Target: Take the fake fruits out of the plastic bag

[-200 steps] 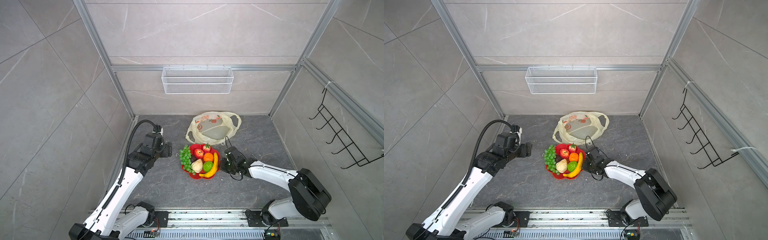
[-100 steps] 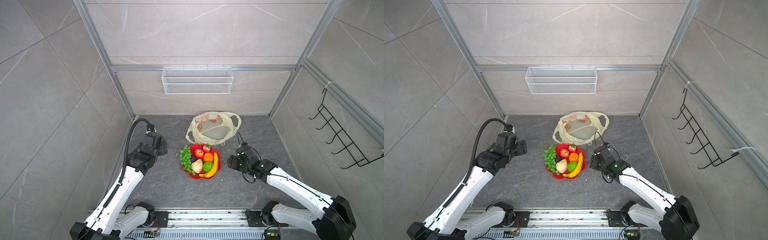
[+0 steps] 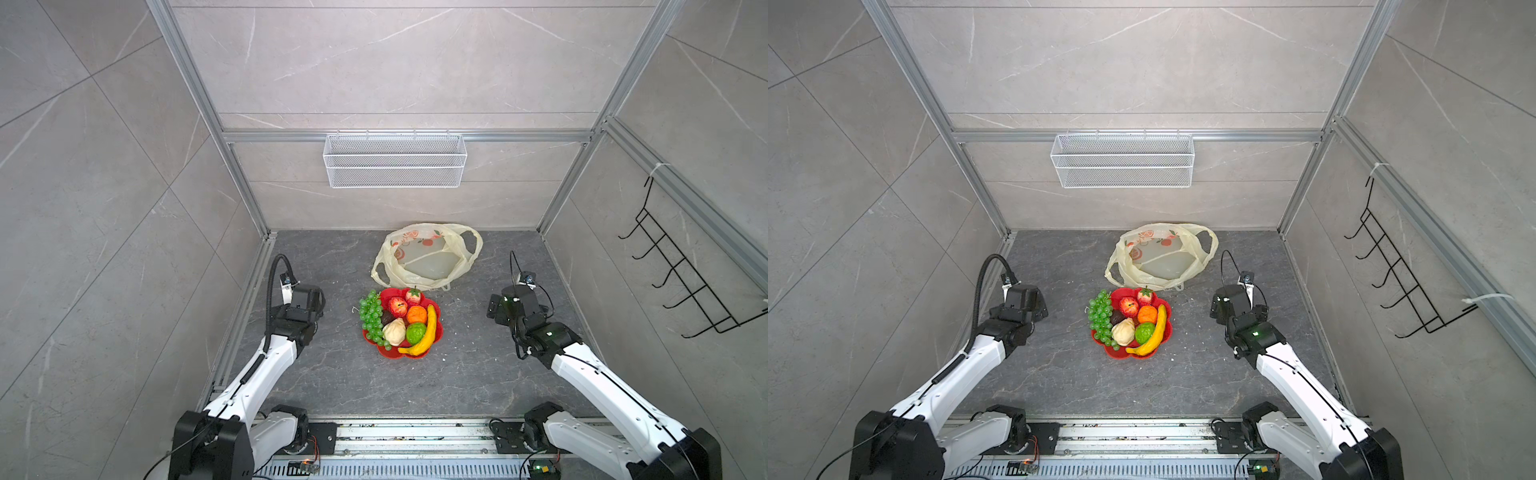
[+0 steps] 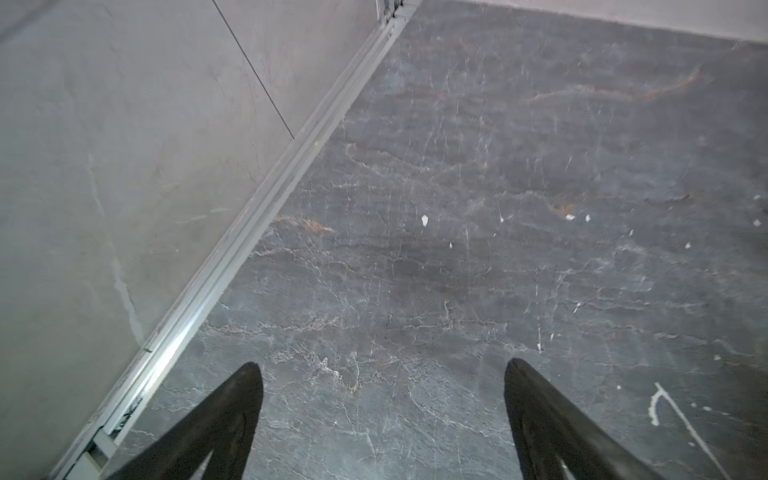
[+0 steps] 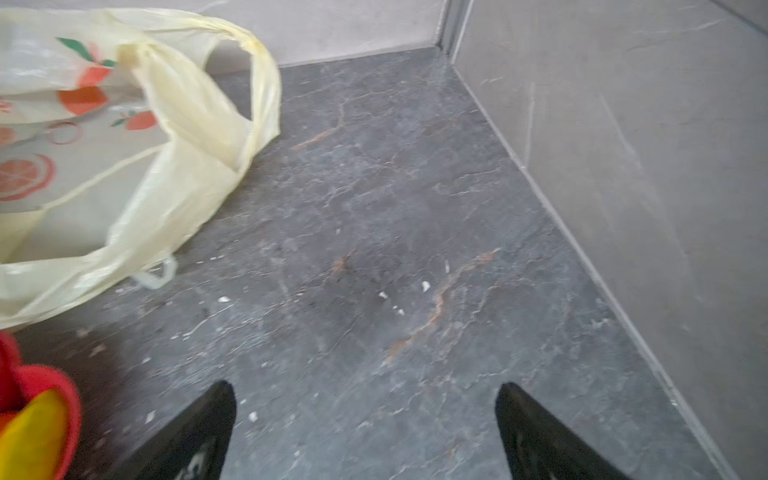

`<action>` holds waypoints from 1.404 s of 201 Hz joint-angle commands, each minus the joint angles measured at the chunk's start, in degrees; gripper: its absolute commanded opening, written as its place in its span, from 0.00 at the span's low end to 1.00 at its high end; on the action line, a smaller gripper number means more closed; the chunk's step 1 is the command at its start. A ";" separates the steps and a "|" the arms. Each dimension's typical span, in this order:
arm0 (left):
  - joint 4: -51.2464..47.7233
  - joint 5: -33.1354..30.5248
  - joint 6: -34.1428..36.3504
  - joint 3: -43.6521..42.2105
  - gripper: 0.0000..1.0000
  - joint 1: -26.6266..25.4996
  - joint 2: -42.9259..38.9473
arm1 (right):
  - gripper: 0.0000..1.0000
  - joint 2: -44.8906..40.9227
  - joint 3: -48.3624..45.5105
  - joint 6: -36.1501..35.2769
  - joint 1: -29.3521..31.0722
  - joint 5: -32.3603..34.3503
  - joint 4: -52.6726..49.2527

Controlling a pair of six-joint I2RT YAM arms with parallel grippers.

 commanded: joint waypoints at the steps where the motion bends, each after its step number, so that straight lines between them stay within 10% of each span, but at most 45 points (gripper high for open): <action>1: 12.90 2.83 4.23 -0.67 0.95 2.14 3.88 | 1.00 4.55 -2.59 -6.01 -4.64 -0.25 8.76; 95: 57.47 16.46 20.76 -16.77 0.99 8.30 13.39 | 1.00 16.75 -17.58 -17.95 -8.04 -12.80 53.09; 150: 58.18 24.92 17.26 -14.89 1.00 13.98 19.63 | 1.00 25.37 -24.12 -23.62 -9.02 -21.80 77.46; 282: 61.01 23.57 17.49 -16.12 1.00 13.67 20.22 | 0.99 27.17 -21.66 -20.33 -11.02 -17.57 73.63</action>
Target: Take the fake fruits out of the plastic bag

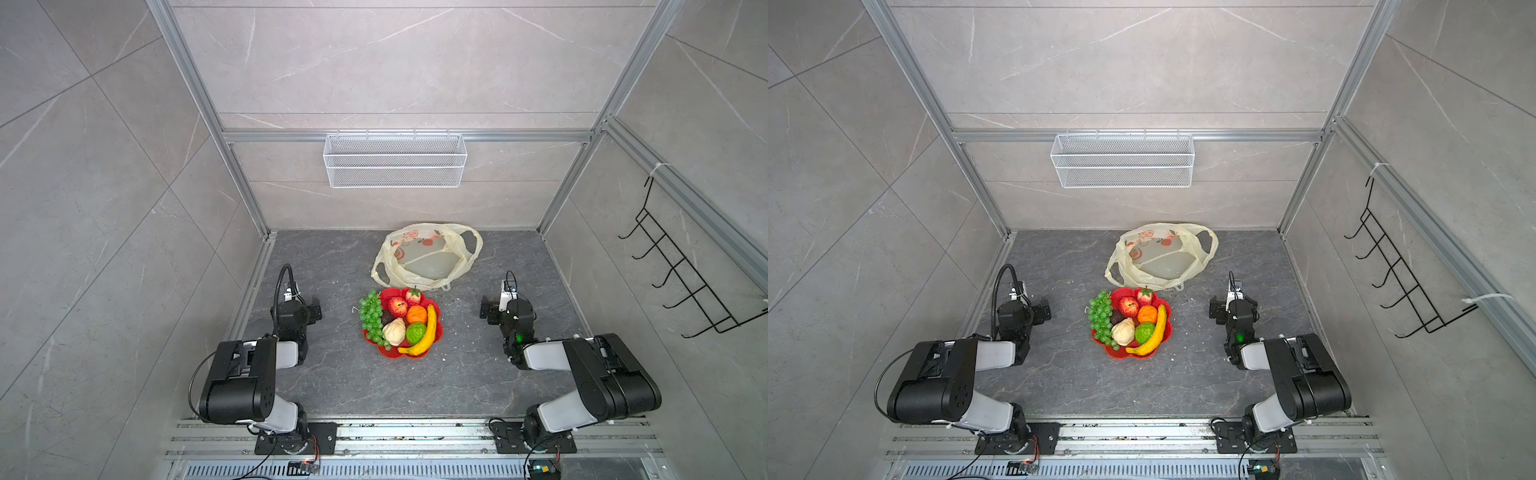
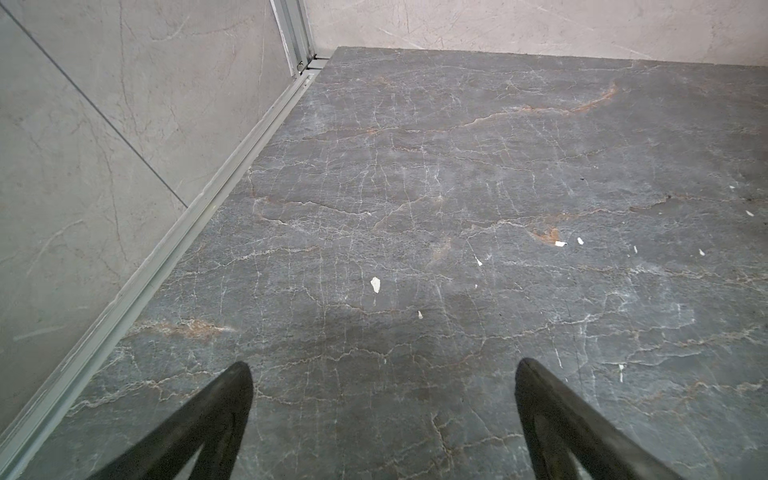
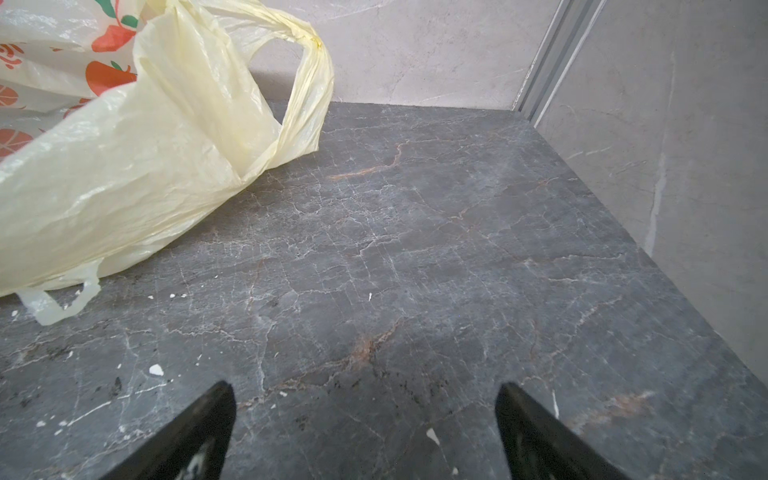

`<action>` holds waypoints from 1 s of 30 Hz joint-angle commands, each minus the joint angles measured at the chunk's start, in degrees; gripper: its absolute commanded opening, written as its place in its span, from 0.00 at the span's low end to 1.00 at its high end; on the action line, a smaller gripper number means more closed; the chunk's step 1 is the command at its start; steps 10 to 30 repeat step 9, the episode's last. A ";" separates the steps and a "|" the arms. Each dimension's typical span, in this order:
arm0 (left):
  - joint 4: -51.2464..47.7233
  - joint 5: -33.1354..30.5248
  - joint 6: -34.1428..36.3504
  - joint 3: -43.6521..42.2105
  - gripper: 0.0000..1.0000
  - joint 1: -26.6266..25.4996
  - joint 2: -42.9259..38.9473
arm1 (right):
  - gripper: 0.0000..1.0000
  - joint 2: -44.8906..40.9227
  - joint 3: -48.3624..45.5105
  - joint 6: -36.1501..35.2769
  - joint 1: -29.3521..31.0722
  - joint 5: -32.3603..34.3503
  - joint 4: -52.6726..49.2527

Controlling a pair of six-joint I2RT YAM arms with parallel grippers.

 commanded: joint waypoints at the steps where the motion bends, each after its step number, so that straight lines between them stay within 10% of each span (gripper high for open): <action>1: 3.53 0.57 -0.42 -0.19 1.00 -0.04 0.10 | 1.00 -0.25 0.95 0.65 -0.12 1.05 1.52; 30: 3.45 0.75 -0.45 -0.13 1.00 -0.04 0.16 | 1.00 -0.32 0.85 0.73 -0.14 1.14 1.69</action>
